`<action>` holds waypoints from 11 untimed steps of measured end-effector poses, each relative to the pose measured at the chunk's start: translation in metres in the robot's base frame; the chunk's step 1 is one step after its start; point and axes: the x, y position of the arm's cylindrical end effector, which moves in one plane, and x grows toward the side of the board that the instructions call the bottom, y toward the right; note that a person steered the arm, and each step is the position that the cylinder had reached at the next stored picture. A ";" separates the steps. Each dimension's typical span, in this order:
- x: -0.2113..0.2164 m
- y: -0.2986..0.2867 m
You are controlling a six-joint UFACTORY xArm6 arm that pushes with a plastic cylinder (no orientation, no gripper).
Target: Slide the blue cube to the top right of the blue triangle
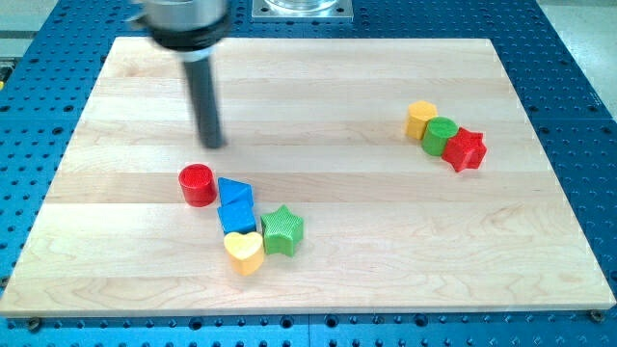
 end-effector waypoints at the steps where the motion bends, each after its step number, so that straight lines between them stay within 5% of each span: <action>1: 0.049 -0.061; 3: 0.129 -0.009; 5: 0.144 0.084; 9: 0.057 0.128; 11: 0.040 0.063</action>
